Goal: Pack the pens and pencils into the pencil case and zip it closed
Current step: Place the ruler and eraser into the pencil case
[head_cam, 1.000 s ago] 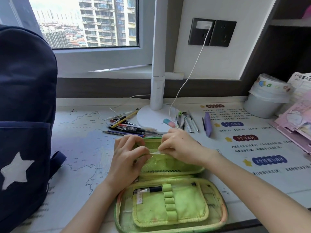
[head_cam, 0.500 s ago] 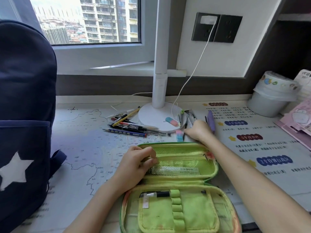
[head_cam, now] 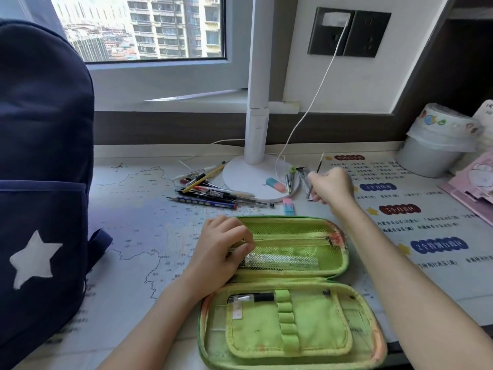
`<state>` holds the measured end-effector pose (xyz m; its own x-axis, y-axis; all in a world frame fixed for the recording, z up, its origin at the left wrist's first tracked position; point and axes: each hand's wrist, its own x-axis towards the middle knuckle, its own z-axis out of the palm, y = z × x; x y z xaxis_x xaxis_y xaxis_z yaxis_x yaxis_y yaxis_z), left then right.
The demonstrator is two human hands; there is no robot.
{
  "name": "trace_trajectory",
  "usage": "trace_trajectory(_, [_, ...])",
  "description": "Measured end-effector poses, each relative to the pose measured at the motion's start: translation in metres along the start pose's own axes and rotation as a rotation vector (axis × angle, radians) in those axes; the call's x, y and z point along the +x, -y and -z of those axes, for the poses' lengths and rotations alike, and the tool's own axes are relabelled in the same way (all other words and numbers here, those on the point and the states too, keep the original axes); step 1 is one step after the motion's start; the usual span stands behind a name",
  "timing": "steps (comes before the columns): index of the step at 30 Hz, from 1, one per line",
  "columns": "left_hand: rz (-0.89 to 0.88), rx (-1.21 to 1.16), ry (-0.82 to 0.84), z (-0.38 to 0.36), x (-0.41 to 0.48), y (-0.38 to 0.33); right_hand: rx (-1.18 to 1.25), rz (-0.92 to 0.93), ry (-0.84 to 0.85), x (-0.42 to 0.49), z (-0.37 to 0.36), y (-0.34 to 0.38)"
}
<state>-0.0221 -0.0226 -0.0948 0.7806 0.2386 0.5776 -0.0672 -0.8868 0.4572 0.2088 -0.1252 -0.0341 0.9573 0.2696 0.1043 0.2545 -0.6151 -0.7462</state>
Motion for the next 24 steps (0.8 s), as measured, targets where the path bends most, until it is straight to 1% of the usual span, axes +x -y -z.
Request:
trace_trajectory(1, [0.0, -0.005, -0.015, 0.0, 0.001, -0.001, 0.024, 0.143, -0.039, -0.01, 0.008, 0.003])
trace_trajectory(2, [-0.001, -0.011, -0.029, 0.0, 0.001, -0.002, 0.067, 0.286, -0.002, -0.024, 0.015, 0.008])
trace_trajectory(3, [-0.004, -0.018, -0.042, 0.0, 0.002, -0.003, 0.105, 0.398, 0.114, -0.038, 0.018, 0.013])
trace_trajectory(4, [-0.01, -0.022, -0.056, 0.0, 0.002, -0.004, 0.107, 0.477, 0.276, -0.053, 0.02, 0.017])
trace_trajectory(5, [-0.015, -0.021, -0.068, 0.0, 0.002, -0.004, 0.044, 0.536, 0.426, -0.066, 0.02, 0.018])
trace_trajectory(6, [-0.014, -0.018, -0.073, 0.0, 0.002, -0.004, -0.087, 0.6, 0.537, -0.077, 0.018, 0.019])
trace_trajectory(8, [-0.005, -0.003, -0.067, 0.0, 0.001, -0.004, -0.37, 0.767, 0.643, -0.088, 0.018, 0.018])
trace_trajectory(10, [0.012, 0.013, -0.043, 0.0, 0.001, -0.002, -0.501, 0.827, 0.758, -0.092, 0.024, 0.019])
trace_trajectory(11, [0.02, 0.009, -0.032, -0.001, 0.001, -0.002, -0.505, 0.811, 0.83, -0.091, 0.027, 0.019])
trace_trajectory(12, [0.031, -0.005, -0.027, -0.001, 0.001, -0.002, -0.442, 0.762, 0.893, -0.089, 0.032, 0.02])
trace_trajectory(13, [0.044, -0.026, -0.027, -0.001, 0.001, -0.002, -0.326, 0.696, 0.892, -0.083, 0.034, 0.018])
trace_trajectory(14, [0.057, -0.046, -0.031, -0.002, 0.001, -0.002, -0.188, 0.624, 0.787, -0.071, 0.034, 0.015])
trace_trajectory(15, [0.068, -0.061, -0.035, -0.002, 0.002, -0.001, -0.106, 0.548, 0.572, -0.054, 0.031, 0.011])
trace_trajectory(16, [0.079, -0.071, -0.04, -0.002, 0.002, -0.001, -0.132, 0.489, 0.321, -0.035, 0.026, 0.006])
trace_trajectory(17, [0.089, -0.08, -0.043, -0.002, 0.003, -0.001, -0.235, 0.427, 0.137, -0.017, 0.02, 0.001])
trace_trajectory(18, [0.097, -0.088, -0.045, -0.002, 0.004, -0.001, -0.341, 0.349, 0.072, -0.001, 0.012, -0.004])
trace_trajectory(20, [0.105, -0.103, -0.048, -0.003, 0.005, 0.0, -0.48, 0.192, 0.131, 0.023, -0.008, -0.011])
trace_trajectory(22, [0.106, -0.108, -0.049, -0.003, 0.006, 0.001, -0.542, 0.111, 0.151, 0.038, -0.025, -0.012])
trace_trajectory(24, [0.107, -0.118, -0.048, -0.003, 0.006, 0.002, -0.547, 0.026, 0.143, 0.046, -0.031, -0.009])
